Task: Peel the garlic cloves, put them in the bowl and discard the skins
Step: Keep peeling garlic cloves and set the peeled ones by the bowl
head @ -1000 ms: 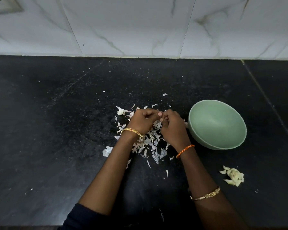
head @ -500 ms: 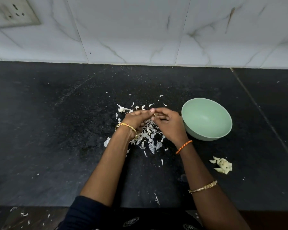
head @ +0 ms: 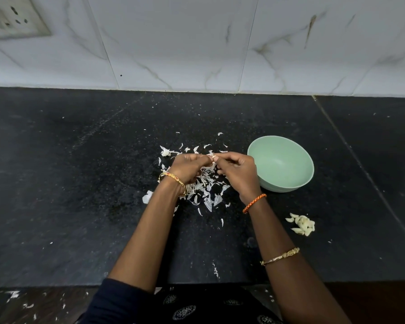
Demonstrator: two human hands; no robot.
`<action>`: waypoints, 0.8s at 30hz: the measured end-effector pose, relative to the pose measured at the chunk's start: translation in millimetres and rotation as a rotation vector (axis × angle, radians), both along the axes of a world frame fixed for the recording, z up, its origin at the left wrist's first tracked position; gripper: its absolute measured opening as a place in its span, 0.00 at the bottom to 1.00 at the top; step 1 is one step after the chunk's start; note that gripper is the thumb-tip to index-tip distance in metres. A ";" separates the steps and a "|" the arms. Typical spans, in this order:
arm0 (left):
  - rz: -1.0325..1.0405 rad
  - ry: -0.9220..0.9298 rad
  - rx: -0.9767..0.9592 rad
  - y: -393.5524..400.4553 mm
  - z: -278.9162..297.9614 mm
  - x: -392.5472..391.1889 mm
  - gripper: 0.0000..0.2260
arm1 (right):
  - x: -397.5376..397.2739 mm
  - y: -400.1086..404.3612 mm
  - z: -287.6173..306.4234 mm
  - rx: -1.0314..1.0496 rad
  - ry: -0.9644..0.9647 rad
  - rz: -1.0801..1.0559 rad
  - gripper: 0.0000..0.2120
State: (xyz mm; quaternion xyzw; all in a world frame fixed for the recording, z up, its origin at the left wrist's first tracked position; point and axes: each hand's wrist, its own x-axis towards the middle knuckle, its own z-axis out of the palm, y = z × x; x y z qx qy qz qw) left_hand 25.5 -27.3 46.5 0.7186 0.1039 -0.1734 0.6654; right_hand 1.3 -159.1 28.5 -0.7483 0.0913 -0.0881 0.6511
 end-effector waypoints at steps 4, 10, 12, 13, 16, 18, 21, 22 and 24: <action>-0.025 -0.062 -0.026 0.6 3.3 -5.1 0.06 | -2.7 -0.6 -0.4 -0.042 0.012 0.023 0.05; 0.000 -0.069 -0.006 2.0 7.0 -2.5 0.05 | -5.5 8.7 -3.4 0.017 -0.019 -0.011 0.03; 0.024 -0.063 0.005 1.4 6.3 -1.7 0.05 | -5.9 13.1 -5.9 0.007 -0.040 -0.035 0.03; 0.038 -0.067 0.000 0.8 5.4 -1.7 0.04 | -6.3 15.3 -7.8 -0.023 -0.053 -0.056 0.03; 0.062 -0.040 -0.026 0.5 0.0 -0.1 0.04 | -8.7 21.8 -12.8 -0.180 -0.124 -0.144 0.05; 0.048 -0.003 -0.046 0.8 -5.0 2.1 0.04 | -10.8 23.7 -14.1 -0.249 -0.175 -0.191 0.06; 0.017 0.029 -0.098 0.5 -6.4 4.0 0.05 | -13.0 23.7 -14.3 -0.271 -0.223 -0.225 0.07; 0.008 0.036 -0.126 -0.1 -6.5 4.4 0.06 | -13.6 24.0 -14.1 -0.259 -0.231 -0.229 0.07; -0.004 0.044 -0.146 -0.6 -6.6 4.6 0.06 | -14.3 24.9 -12.9 -0.225 -0.226 -0.233 0.07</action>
